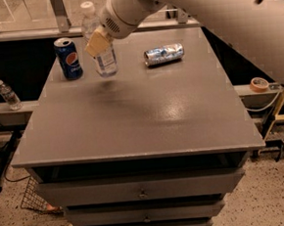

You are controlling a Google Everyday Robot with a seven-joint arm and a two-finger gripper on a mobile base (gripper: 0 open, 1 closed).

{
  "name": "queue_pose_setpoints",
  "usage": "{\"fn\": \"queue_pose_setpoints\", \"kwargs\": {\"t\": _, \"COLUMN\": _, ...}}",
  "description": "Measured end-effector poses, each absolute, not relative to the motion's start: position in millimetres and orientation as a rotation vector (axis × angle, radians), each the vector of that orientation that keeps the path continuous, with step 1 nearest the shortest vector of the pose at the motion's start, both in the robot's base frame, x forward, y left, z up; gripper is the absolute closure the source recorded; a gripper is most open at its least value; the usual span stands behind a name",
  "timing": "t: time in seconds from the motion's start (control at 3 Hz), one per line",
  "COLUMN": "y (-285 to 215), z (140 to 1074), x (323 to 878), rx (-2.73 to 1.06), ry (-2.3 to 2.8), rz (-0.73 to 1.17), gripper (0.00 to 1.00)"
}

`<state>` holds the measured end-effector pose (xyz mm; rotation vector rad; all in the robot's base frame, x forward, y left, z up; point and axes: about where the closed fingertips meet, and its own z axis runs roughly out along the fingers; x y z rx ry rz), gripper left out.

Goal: Move blue plastic bottle near pepsi can

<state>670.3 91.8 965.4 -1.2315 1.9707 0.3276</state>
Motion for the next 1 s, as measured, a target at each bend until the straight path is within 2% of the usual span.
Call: {"fn": "queue_pose_setpoints", "kwargs": {"t": 1.0, "y": 139.4, "z": 933.3, "x": 702.1, "rx": -1.319, "ry": 1.972, "rz": 0.404, "gripper": 1.0}}
